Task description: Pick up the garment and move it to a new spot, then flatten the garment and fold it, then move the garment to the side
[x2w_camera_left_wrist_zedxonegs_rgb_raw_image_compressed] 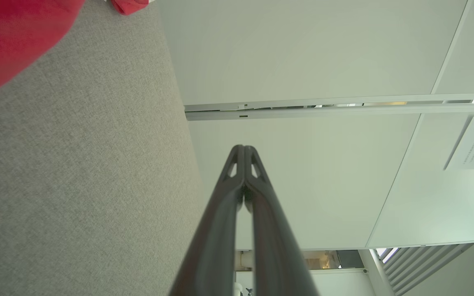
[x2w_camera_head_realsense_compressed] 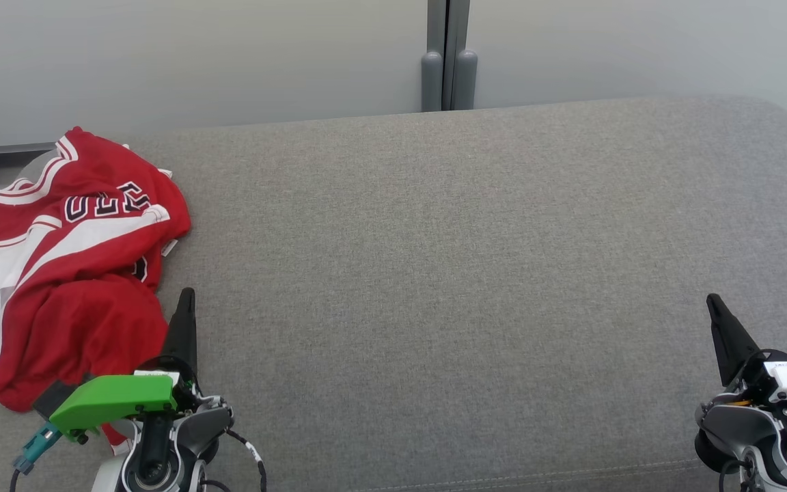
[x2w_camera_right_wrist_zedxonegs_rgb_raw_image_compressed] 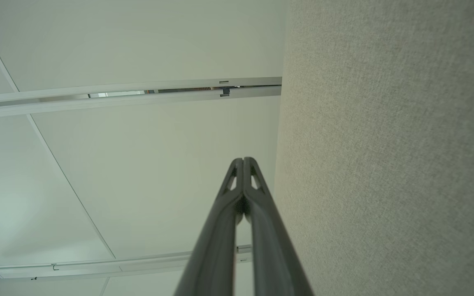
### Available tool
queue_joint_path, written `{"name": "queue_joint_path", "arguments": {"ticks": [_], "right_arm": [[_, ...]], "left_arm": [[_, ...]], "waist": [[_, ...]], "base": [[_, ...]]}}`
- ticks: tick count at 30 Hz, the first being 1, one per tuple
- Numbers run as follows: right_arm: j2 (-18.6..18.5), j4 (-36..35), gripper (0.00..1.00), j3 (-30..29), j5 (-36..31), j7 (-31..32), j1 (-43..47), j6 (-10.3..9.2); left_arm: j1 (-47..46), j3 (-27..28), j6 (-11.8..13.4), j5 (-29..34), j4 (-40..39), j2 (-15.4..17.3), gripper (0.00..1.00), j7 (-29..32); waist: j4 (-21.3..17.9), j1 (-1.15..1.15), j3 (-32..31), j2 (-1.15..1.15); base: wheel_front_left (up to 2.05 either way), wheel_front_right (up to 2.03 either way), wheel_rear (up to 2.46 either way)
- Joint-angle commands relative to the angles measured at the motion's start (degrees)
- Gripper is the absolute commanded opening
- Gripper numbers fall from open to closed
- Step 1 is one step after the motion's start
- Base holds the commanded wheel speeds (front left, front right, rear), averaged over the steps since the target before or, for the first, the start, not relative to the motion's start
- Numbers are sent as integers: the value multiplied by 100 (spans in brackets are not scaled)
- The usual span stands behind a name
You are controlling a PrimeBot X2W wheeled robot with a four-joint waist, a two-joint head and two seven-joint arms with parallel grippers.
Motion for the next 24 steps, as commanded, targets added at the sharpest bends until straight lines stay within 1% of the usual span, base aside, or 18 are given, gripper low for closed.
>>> {"name": "queue_joint_path", "arguments": {"ticks": [1,21,22,24], "right_arm": [[-28,2,0,-8,21,2,-56,2],[-28,2,0,-8,21,2,-56,2],[0,0,100,1,0,-1,0,0],[27,62,100,12,-3,-5,57,-1]], "left_arm": [[-69,8,-16,-40,-16,5,0,10],[-70,8,-16,-41,-16,6,0,10],[0,0,0,0,0,0,100,0],[61,-15,1,4,68,-3,100,-4]], "waist": [[0,0,0,0],[0,0,0,0],[0,0,0,0],[0,0,0,0]], "base": [[0,0,0],[0,0,0],[0,0,0],[0,0,0]]}}
